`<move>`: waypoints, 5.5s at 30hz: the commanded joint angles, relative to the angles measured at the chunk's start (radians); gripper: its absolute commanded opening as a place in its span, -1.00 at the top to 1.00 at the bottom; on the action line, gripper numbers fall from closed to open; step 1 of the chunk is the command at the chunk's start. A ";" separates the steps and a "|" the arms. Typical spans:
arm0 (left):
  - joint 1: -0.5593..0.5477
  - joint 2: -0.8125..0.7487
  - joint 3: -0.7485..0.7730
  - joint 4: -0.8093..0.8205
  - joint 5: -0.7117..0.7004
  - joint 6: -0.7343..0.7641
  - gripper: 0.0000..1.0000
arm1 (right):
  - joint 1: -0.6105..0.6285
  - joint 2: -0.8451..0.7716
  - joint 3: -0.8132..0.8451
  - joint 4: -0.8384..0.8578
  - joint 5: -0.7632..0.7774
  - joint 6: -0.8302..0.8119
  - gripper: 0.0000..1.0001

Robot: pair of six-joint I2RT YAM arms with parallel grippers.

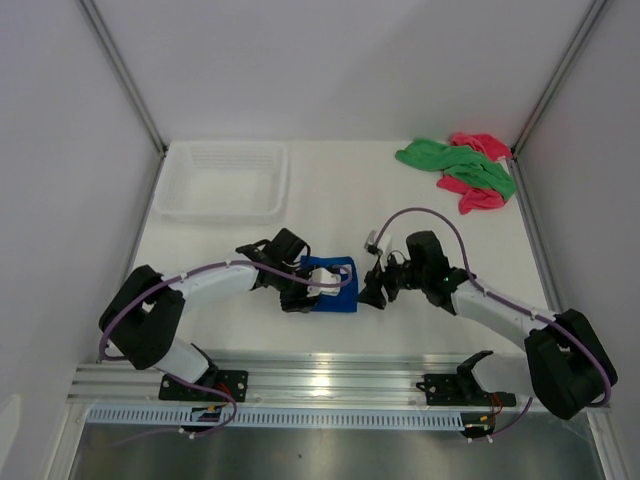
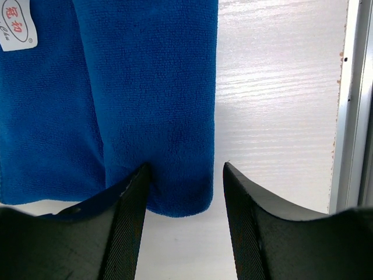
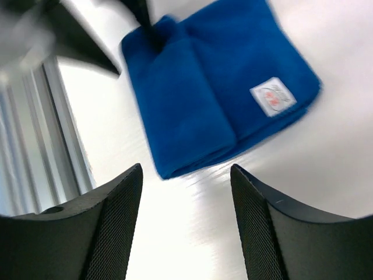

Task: Roll the towels
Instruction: Roll the towel

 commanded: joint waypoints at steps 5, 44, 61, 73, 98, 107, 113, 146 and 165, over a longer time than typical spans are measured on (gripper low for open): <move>0.020 0.033 0.003 -0.084 0.057 -0.046 -0.12 | 0.159 -0.064 -0.068 0.144 0.034 -0.403 -0.30; 0.039 0.048 0.026 -0.132 0.115 -0.023 -0.13 | 0.435 0.225 -0.029 0.186 0.625 -0.647 0.52; 0.089 -0.139 -0.053 -0.080 0.171 0.037 -0.20 | 0.316 0.204 0.150 -0.167 0.225 -0.458 1.00; 0.088 -0.228 -0.020 -0.236 0.275 0.146 -0.39 | 0.149 0.304 0.259 -0.294 -0.148 -0.297 1.00; 0.046 -0.096 -0.019 -0.006 0.160 0.114 -0.89 | 0.072 0.426 0.345 -0.305 -0.297 -0.208 1.00; 0.043 -0.030 0.036 -0.069 0.169 0.049 0.16 | 0.069 0.420 0.342 -0.296 -0.303 -0.224 0.94; 0.080 -0.007 0.082 -0.172 0.246 -0.018 0.76 | 0.056 0.382 0.331 -0.276 -0.303 -0.207 0.25; 0.260 0.200 0.242 -0.382 0.366 -0.247 0.75 | 0.075 0.402 0.330 -0.394 -0.410 -0.105 1.00; 0.261 0.329 0.323 -0.331 0.134 -0.459 0.21 | 0.021 0.585 0.399 -0.267 -0.205 0.169 0.93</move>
